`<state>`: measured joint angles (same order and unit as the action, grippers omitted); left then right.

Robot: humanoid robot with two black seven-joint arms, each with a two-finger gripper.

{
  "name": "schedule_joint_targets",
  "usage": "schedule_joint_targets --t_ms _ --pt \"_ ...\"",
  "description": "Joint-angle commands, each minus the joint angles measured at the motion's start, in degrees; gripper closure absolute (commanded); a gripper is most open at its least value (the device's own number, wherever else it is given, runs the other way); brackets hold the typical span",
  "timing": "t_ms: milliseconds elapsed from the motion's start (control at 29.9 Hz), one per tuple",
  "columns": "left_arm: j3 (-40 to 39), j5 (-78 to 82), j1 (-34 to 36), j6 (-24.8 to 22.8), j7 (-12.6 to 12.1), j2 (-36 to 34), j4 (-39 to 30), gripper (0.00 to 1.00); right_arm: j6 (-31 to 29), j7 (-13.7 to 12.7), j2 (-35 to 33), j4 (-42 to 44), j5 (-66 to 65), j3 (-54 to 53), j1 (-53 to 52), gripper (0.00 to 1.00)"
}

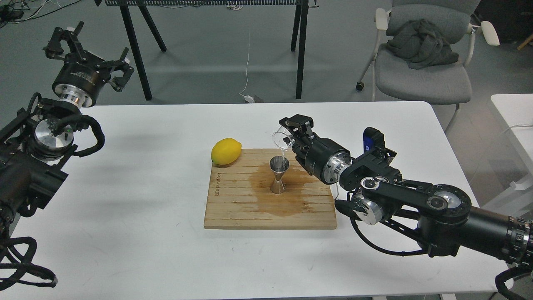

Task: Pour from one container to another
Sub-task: 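Tilt the glass with the right gripper to pour into the jigger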

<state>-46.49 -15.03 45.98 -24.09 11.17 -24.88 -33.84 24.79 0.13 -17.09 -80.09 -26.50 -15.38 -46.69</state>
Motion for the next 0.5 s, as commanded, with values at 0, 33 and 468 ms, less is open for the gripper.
schedule_joint_targets --t_ms 0,33,468 --pt "0.0 0.0 -0.01 -0.07 0.0 0.01 0.0 0.0 0.17 0.05 0.04 0.02 -1.1 0.18 -0.15 0.68" --pt "0.0 0.0 -0.01 0.01 0.08 0.01 0.0 0.0 0.26 0.05 0.13 0.02 -1.54 0.7 -0.24 0.68" --pt "0.0 0.0 -0.01 -0.08 0.44 0.01 0.18 0.0 0.35 0.49 0.39 0.28 -3.64 3.34 -1.47 0.68"
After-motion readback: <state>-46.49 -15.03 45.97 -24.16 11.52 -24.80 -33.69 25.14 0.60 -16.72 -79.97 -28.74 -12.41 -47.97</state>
